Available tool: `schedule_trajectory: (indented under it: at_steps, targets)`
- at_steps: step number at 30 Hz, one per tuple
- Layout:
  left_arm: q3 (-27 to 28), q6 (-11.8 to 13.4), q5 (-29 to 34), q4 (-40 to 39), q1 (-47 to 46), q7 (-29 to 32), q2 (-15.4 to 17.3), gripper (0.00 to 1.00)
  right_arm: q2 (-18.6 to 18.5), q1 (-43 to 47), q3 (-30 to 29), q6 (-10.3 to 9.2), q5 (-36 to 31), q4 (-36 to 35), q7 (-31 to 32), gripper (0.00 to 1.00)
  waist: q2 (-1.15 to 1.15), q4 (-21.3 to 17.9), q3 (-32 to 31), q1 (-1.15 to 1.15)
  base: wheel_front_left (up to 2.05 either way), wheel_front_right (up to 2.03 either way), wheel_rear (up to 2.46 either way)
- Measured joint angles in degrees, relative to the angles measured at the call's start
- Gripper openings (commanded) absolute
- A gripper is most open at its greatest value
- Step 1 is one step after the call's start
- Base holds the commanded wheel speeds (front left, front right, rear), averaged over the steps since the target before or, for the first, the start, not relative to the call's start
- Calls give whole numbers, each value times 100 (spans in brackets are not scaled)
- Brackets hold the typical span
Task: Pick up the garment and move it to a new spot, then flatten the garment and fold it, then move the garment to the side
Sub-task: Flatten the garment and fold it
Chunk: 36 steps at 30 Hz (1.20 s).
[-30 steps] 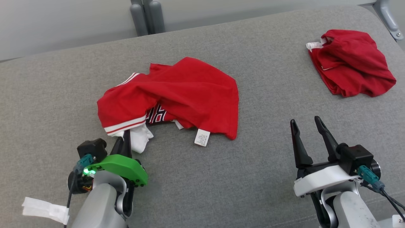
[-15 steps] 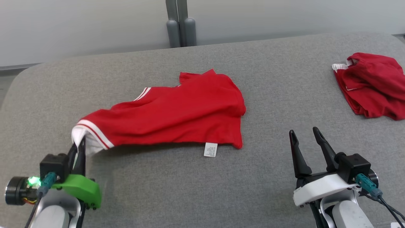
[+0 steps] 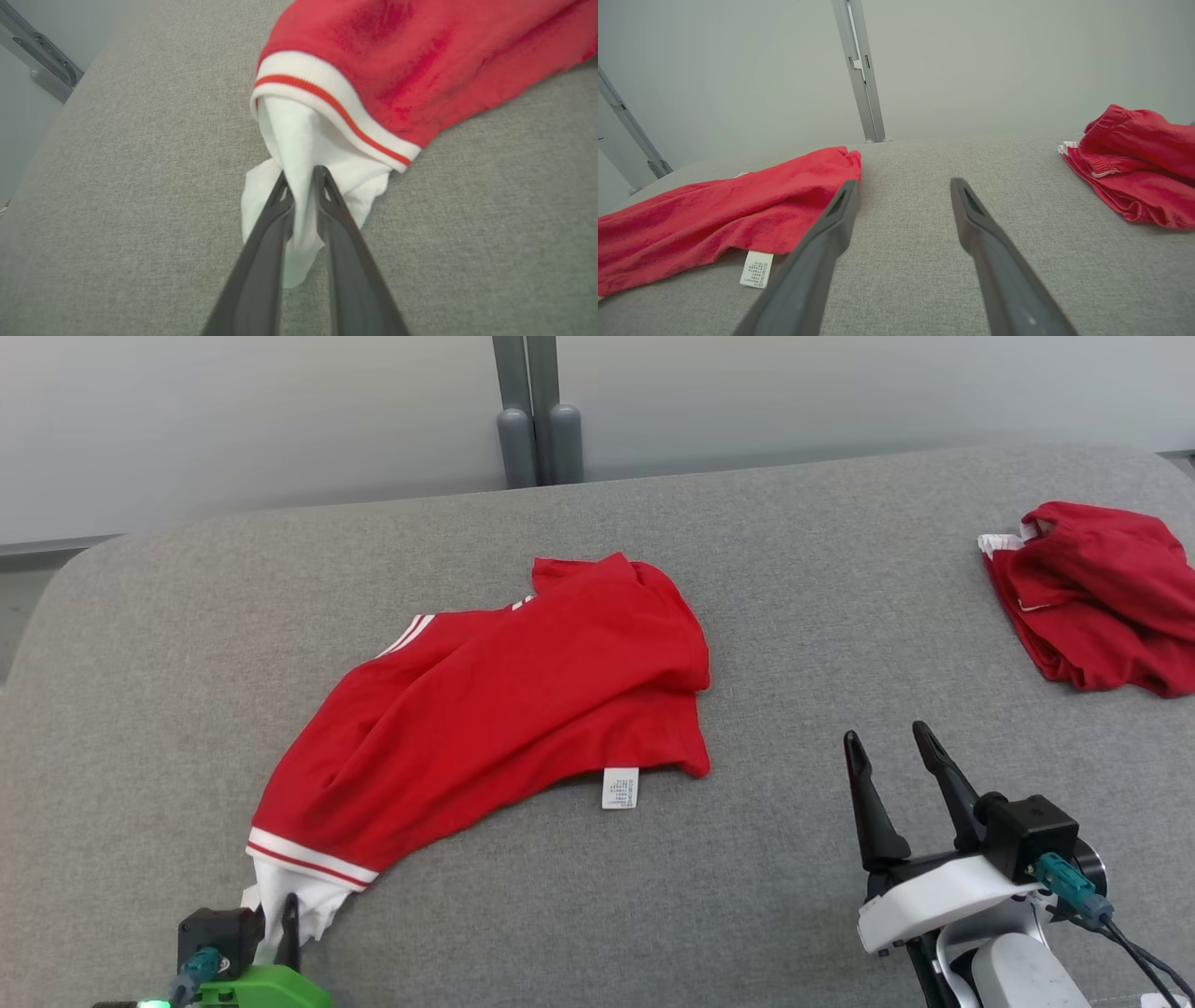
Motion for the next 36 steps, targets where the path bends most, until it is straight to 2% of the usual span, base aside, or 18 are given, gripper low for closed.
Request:
schedule_trajectory:
  at_steps: [8, 16, 24, 30, 36]
  targets:
    - [34, -31, -277, 204, 110, -454, -339, 100, -2, 58, -51, 0, -29, 53, 0, 100, 0, 12, -84, 0, 0, 0, 0]
    - [172, 134, -337, -579, 255, -1021, -580, 100, -3, 73, -20, 0, -104, 368, 0, 100, 0, 341, -128, 0, 0, 0, 0]
    - [91, 104, -270, -1066, 213, -1160, -862, 100, -2, -494, 115, 0, -469, 1471, 0, 100, 0, 878, -76, 0, 0, 0, 0]
    - [-15, 24, -234, -1115, 95, -1169, -1043, 100, 5, -1048, 277, 0, -837, 2396, 0, 100, 0, 1279, 50, 0, 0, 0, 0]
    - [0, 14, -220, -1112, 6, -1187, -1126, 100, 2, -1480, 70, 0, -1329, 3119, 0, 100, 0, 1625, 242, 0, 0, 0, 0]
